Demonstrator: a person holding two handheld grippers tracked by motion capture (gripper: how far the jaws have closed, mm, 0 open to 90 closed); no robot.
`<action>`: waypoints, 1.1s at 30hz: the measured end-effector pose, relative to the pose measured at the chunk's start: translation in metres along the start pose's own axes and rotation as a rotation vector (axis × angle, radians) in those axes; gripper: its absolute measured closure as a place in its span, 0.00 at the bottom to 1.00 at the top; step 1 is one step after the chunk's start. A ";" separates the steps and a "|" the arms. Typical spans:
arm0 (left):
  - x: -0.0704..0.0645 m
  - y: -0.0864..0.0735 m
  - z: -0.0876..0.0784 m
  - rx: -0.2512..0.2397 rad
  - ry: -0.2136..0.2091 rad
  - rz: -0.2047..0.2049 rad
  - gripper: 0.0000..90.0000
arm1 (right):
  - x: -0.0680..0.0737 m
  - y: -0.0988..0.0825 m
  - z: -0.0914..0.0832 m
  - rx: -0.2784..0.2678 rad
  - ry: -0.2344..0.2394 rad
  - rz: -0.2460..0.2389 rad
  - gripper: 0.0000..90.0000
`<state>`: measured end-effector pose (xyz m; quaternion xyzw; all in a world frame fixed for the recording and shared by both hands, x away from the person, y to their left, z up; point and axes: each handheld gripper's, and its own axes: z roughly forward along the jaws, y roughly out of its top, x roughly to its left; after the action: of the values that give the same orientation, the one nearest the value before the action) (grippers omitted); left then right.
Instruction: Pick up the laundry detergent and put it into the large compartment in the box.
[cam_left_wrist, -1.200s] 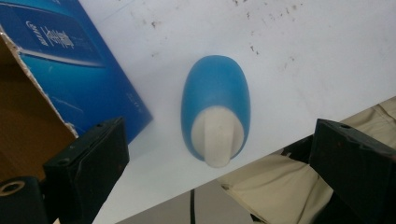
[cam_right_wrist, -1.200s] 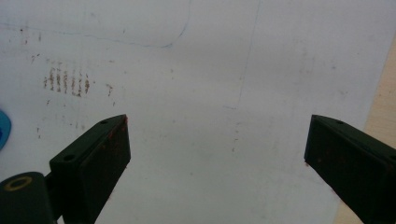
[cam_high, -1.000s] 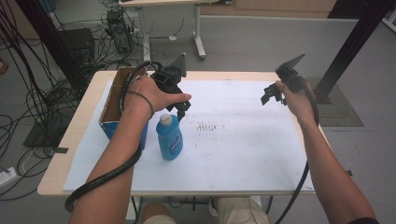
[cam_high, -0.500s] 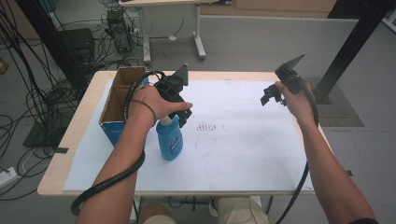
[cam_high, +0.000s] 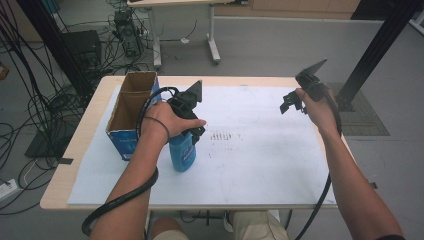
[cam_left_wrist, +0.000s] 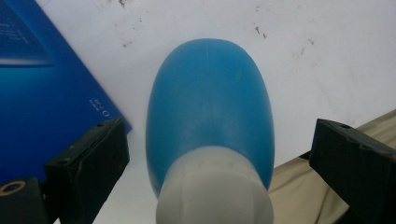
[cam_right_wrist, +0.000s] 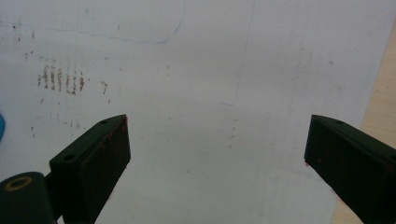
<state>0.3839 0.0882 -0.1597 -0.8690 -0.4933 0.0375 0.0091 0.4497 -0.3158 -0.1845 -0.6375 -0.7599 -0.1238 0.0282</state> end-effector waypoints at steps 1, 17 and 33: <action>-0.001 0.000 0.002 -0.001 0.000 0.000 0.06 | 0.000 0.000 0.000 0.001 0.001 0.002 0.08; -0.003 -0.001 0.014 0.006 0.001 0.019 0.06 | 0.001 -0.001 0.002 0.000 0.001 0.000 0.08; -0.005 0.000 0.011 -0.002 0.008 0.029 0.07 | -0.001 -0.002 0.000 -0.002 0.001 0.006 0.08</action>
<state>0.3804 0.0832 -0.1703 -0.8761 -0.4808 0.0335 0.0097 0.4478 -0.3168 -0.1852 -0.6398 -0.7578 -0.1250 0.0283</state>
